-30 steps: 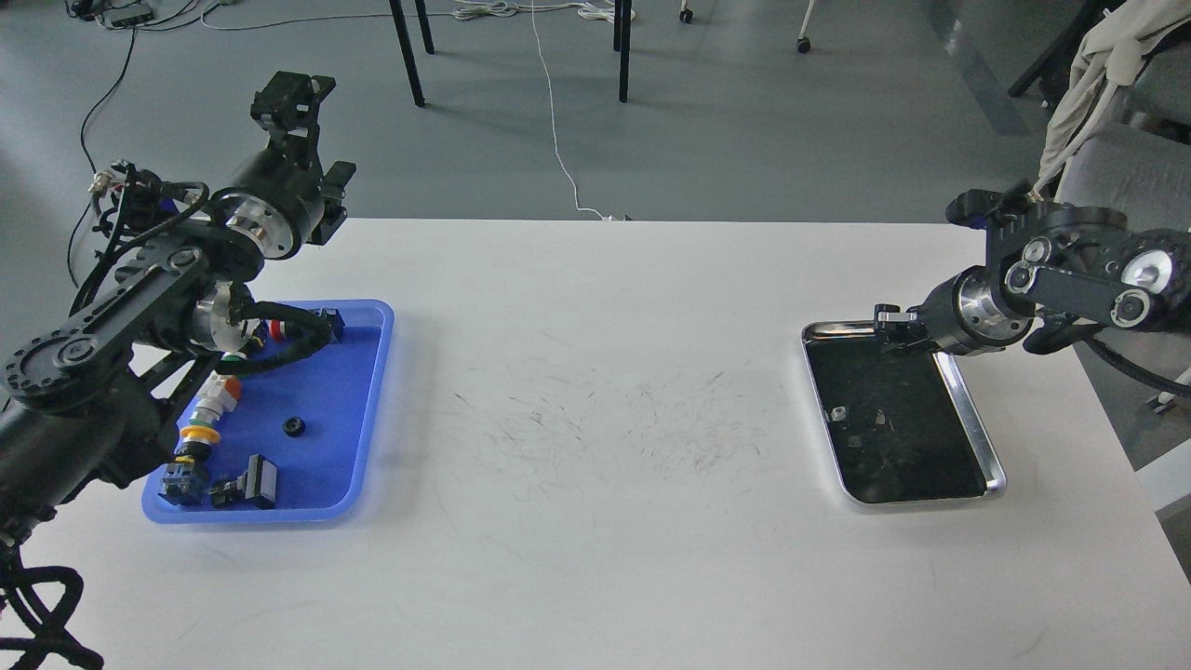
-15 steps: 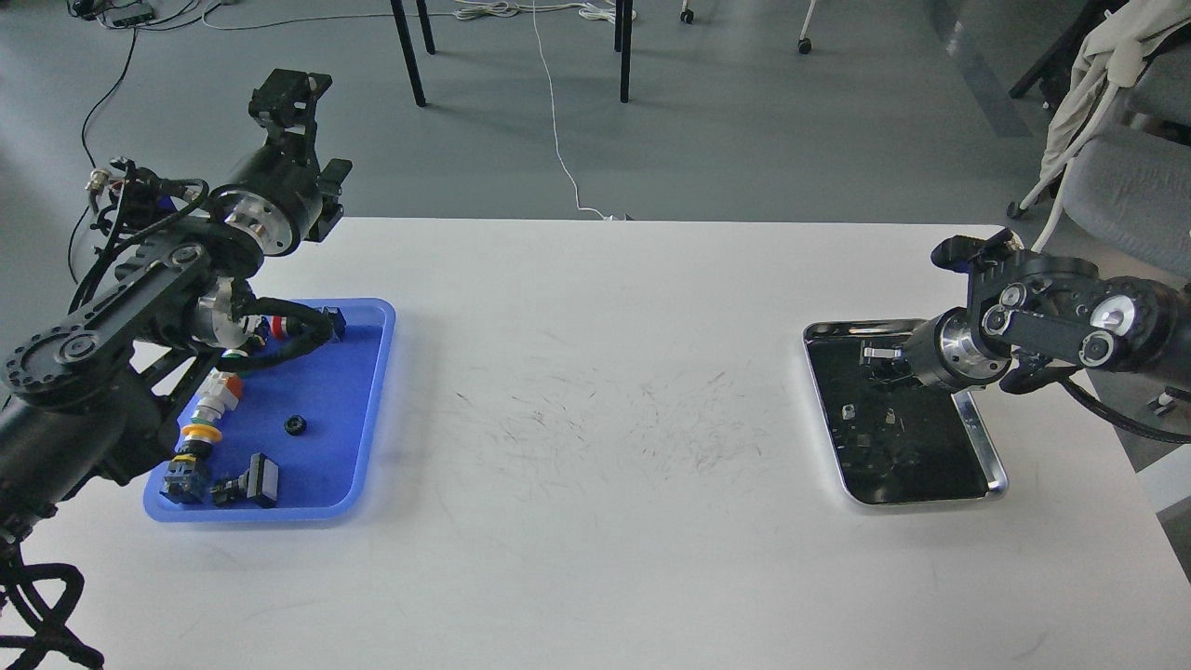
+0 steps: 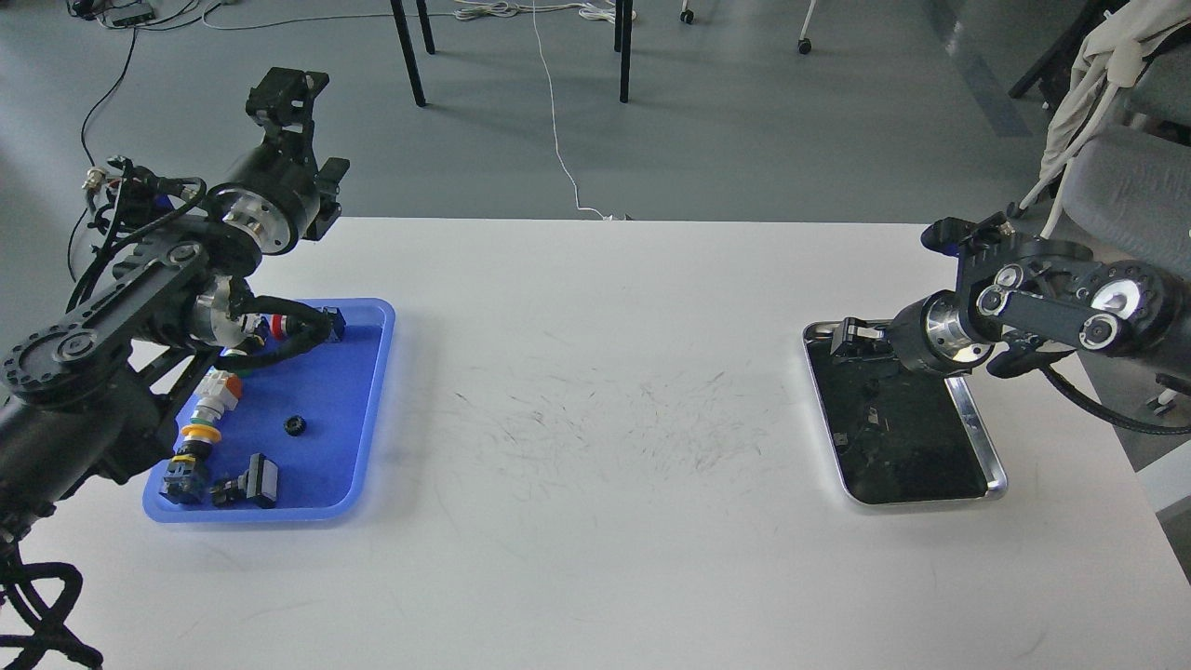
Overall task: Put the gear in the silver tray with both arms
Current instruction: 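Open the right gripper and raise the right arm away, then lower the left gripper into the blue tray and grasp another black gear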
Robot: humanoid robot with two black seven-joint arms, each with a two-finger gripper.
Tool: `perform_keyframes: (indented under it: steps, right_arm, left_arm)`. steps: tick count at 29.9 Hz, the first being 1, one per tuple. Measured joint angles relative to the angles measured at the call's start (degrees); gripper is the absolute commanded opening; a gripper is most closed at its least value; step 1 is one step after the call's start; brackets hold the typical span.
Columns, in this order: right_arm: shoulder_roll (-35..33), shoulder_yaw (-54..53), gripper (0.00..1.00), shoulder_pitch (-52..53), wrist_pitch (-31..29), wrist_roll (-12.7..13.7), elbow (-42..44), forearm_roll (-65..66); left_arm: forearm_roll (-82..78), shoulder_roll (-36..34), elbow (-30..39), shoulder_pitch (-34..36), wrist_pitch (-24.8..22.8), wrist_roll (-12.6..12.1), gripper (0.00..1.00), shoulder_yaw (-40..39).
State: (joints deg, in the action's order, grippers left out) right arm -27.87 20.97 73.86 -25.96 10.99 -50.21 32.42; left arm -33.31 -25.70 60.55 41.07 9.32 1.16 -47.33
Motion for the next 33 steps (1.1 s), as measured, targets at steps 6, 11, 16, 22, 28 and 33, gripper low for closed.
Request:
perform_keyframes:
  steps: [6,11,16,22,28,33]
  right_arm:
    - [-5.69,-21.25,0.95,-1.46,0.81,0.01,-2.29,-0.5]
    - [-6.43,-44.1,0.94,-7.14,2.53,0.01,-2.01,-4.46]
    - [-6.22,-62.2,0.95,-12.45,4.49,0.04,-0.27,-20.57]
    - [-6.74,-75.29,0.95,-24.75,3.87,-0.15,-0.65,-44.73]
    - [-2.88,-87.11,0.96,-42.45,1.67,-3.36,-5.11,-49.4]
    - [2.3,-91.12,0.97,-50.7,-1.83,-4.59,-5.69,-49.47]
  left_arm:
    - [0.0,-0.8,0.19,0.0,0.01,-0.45,0.99,0.0]
    - [0.05,-4.53,2.28,-0.4,-0.22,-1.01,0.99,0.1]
    - [0.25,-11.45,7.67,-1.11,-1.62,-2.42,0.99,0.35]
    - [0.35,-23.31,19.57,-5.48,-6.42,-2.73,0.99,0.37]
    - [-2.37,-37.91,35.58,-13.7,-8.36,-2.72,0.99,3.16]
    - [-18.69,-44.17,39.32,-15.25,-8.61,-2.33,0.99,9.38]
